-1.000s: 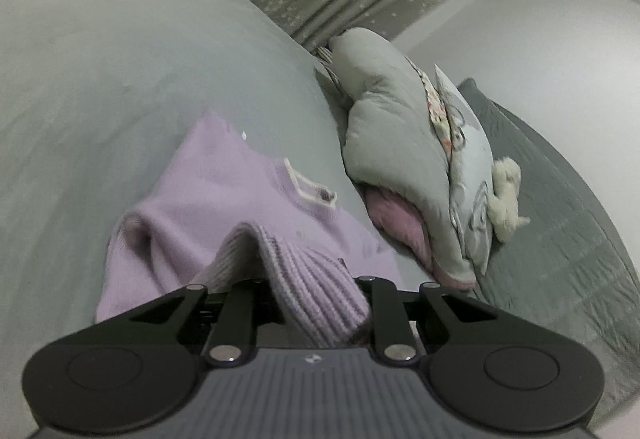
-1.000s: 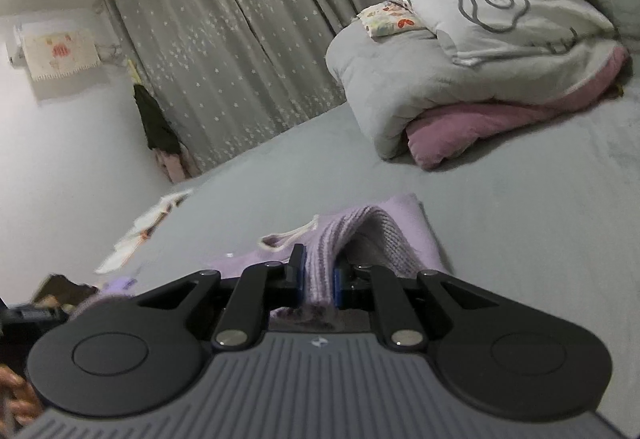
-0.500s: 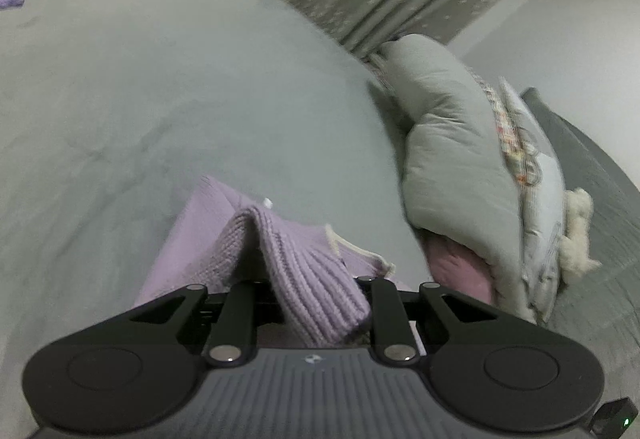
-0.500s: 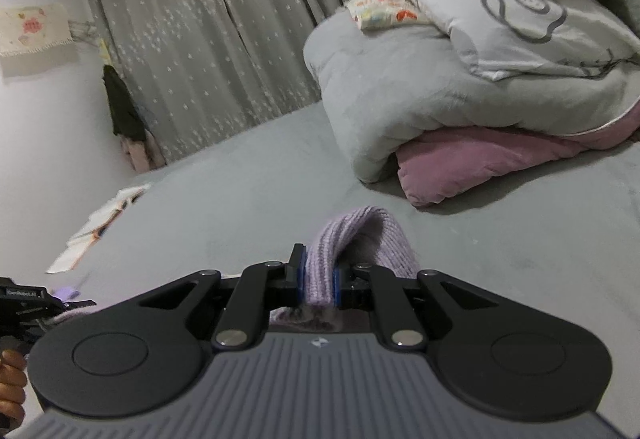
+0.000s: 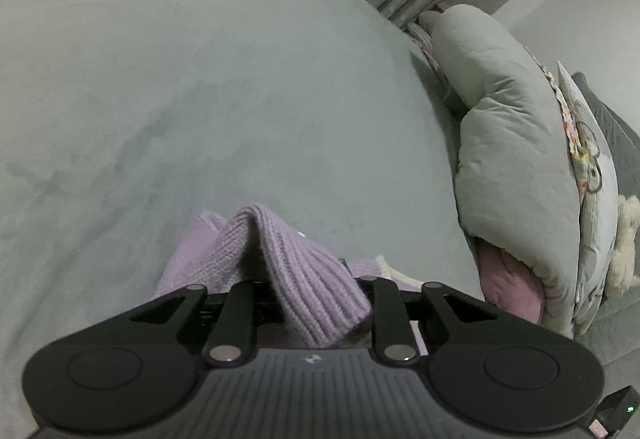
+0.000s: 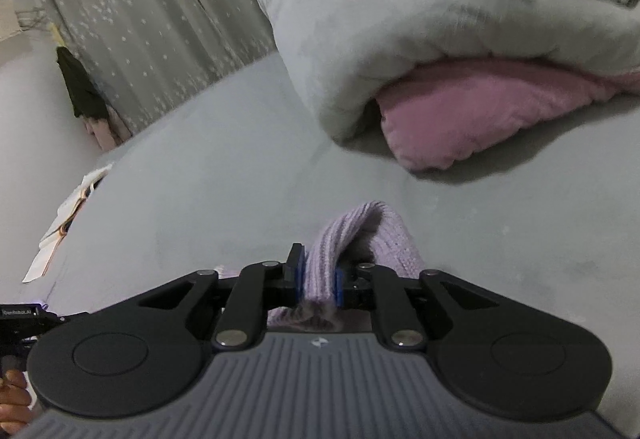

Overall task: Fold clothes
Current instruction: 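Lift the hem with both grippers and fold it over toward the collar, then open both grippers and release the folded hem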

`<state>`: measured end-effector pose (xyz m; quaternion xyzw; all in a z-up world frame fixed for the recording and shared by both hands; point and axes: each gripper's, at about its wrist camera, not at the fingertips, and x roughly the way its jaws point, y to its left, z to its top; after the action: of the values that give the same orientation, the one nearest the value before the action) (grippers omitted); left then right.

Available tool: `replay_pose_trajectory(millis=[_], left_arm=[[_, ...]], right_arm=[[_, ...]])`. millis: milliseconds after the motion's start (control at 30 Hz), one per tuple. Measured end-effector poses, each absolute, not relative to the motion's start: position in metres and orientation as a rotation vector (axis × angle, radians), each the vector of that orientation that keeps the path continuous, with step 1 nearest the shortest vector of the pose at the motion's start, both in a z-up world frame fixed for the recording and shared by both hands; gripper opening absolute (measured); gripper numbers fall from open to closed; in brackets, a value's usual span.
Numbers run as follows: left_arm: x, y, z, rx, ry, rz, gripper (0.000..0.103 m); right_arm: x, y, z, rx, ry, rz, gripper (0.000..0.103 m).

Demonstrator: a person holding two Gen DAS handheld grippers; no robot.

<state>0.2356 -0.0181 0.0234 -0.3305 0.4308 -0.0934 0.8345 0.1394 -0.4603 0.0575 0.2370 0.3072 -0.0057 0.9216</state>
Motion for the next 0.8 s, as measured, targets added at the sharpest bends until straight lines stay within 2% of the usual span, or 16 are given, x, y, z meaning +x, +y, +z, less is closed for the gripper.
replay_pose_trajectory(millis=[233, 367, 467, 567, 700, 733, 767, 800], left_arm=[[0.241, -0.013, 0.024, -0.736, 0.911, -0.215, 0.026], [0.247, -0.007, 0.025, -0.803, 0.917, -0.226, 0.036], [0.251, 0.001, 0.021, -0.87, 0.931, -0.231, 0.046], [0.253, 0.009, 0.019, -0.91, 0.928, -0.239, 0.048], [0.253, 0.015, 0.024, -0.915, 0.899, -0.242, 0.052], [0.253, 0.017, 0.026, -0.912, 0.887, -0.238, 0.053], [0.252, 0.021, 0.031, -0.896, 0.853, -0.212, 0.061], [0.25, 0.025, 0.036, -0.877, 0.813, -0.181, 0.077]], right_arm=[[0.144, -0.47, 0.058, 0.594, 0.602, -0.002, 0.023], [0.142, -0.473, 0.056, 0.62, 0.596, -0.028, 0.026], [0.14, -0.476, 0.055, 0.639, 0.592, -0.047, 0.038], [0.138, -0.478, 0.054, 0.658, 0.588, -0.067, 0.048], [0.136, -0.478, 0.053, 0.671, 0.586, -0.082, 0.073], [0.135, -0.472, 0.055, 0.647, 0.591, -0.062, 0.073], [0.135, -0.466, 0.057, 0.623, 0.596, -0.043, 0.073], [0.134, -0.46, 0.059, 0.598, 0.601, -0.023, 0.073]])
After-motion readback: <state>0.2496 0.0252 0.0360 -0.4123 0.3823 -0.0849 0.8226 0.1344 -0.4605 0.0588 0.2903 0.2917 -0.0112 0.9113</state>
